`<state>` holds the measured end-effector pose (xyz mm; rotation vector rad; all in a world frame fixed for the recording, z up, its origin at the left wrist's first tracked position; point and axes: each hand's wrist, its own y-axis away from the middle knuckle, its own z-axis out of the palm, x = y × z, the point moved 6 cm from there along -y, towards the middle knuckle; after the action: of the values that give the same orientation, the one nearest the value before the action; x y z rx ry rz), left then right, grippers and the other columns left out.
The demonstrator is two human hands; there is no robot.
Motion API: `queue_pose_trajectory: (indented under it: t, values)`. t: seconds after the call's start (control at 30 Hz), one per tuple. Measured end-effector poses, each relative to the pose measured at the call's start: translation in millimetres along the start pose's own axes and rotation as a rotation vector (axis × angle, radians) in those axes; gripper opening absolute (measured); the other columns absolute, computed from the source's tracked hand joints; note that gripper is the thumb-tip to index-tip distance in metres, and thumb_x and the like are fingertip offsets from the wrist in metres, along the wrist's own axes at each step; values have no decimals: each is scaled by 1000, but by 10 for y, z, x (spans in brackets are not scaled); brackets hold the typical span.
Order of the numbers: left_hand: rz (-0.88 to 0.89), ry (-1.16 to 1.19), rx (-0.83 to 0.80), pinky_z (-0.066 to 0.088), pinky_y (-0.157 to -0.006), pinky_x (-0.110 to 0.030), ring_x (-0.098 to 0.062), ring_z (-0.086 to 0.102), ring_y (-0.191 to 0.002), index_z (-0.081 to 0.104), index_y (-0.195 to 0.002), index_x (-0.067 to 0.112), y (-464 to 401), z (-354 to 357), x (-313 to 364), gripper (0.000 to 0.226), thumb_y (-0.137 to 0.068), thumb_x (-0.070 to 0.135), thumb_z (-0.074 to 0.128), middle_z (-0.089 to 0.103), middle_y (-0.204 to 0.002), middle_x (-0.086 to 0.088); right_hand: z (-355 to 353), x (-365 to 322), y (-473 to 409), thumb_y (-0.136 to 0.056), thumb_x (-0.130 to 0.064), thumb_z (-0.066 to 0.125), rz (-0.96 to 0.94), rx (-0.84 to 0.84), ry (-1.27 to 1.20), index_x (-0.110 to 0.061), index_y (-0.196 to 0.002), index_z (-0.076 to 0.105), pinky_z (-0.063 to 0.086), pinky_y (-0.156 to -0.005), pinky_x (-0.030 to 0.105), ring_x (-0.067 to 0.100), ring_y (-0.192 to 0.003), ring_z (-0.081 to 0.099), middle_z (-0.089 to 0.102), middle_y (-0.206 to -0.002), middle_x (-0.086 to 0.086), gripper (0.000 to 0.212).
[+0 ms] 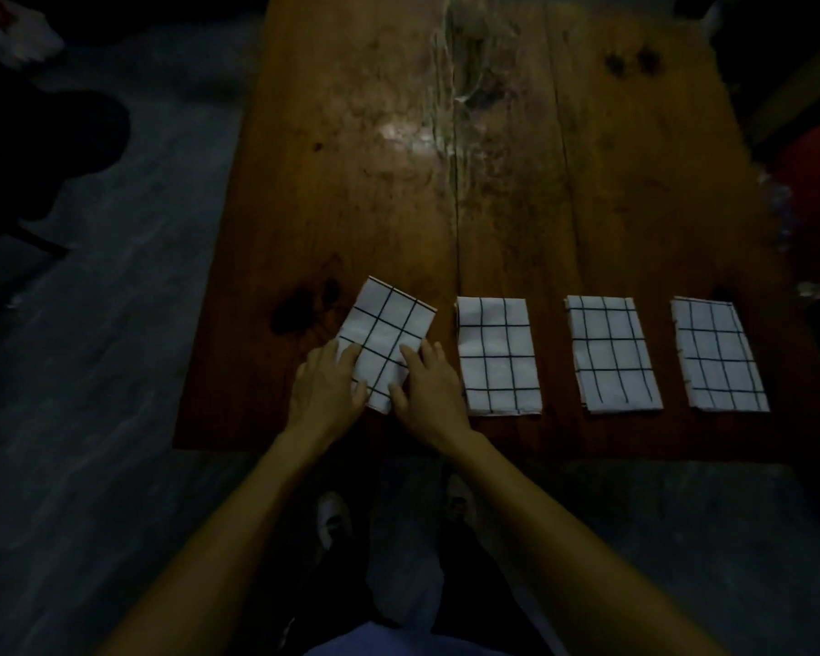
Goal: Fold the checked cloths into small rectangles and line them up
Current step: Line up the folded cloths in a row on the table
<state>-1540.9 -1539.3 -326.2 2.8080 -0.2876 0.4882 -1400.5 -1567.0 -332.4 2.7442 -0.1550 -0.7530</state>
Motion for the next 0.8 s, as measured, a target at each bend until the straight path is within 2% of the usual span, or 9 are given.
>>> queue_pose_trajectory:
  t: [0.2, 0.37, 0.47, 0.53, 0.63, 0.73, 0.8]
  values:
    - [56, 42, 10, 41, -86, -31, -22, 47, -105, 50, -120, 16, 26, -53, -111, 33, -88, 27, 55, 51, -117, -9, 129, -174, -149, -94, -38, 48, 66, -21, 39, -20, -147, 23, 5, -117, 46, 29, -146, 0, 8, -158, 15, 60]
    - [61, 35, 15, 41, -86, -32, -21, 48, -101, 51, -121, 16, 30, -92, -168, 34, -89, 30, 52, 53, -112, -8, 167, -185, -161, -96, -39, 46, 5, -19, 126, -21, -146, 24, 3, -117, 45, 28, -146, 0, 9, -158, 13, 58]
    - [72, 34, 40, 39, -92, -33, -22, 47, -109, 47, -127, 15, -83, -124, -158, 39, -90, 27, 52, 50, -120, -10, 108, -171, -211, -96, -36, 47, -12, 12, 95, -19, -146, 26, 4, -117, 44, 27, -146, 1, 11, -158, 12, 58]
    - [91, 36, 54, 34, -102, -36, -24, 41, -123, 42, -133, 13, -226, -143, -109, 46, -90, 24, 52, 44, -134, -12, 56, -206, -305, -97, -32, 46, -59, 44, 92, -16, -146, 27, 6, -117, 42, 27, -146, 4, 13, -158, 12, 55]
    - [155, -27, 20, 21, -112, -41, -27, 21, -141, 28, -143, 10, -462, -97, -8, 56, -92, 21, 47, 25, -151, -15, 49, -248, -537, -99, -27, 39, -115, 31, 114, -11, -148, 22, 7, -118, 42, 27, -146, 5, 13, -158, 14, 54]
    - [184, -112, -67, 4, -116, -41, -23, -2, -145, 6, -149, 11, -654, 45, 35, 61, -97, 27, 33, 0, -158, -12, 122, -204, -726, -101, -27, 33, -129, -28, 143, -10, -150, 10, 0, -119, 41, 23, -147, -3, 2, -159, 12, 57]
    - [192, -166, -102, -3, -116, -40, -21, -9, -145, -3, -149, 13, -749, 131, 37, 59, -100, 33, 24, -8, -157, -9, 168, -166, -784, -101, -30, 31, -144, -32, 159, -11, -151, 7, -4, -118, 40, 21, -147, -6, -1, -159, 11, 59]
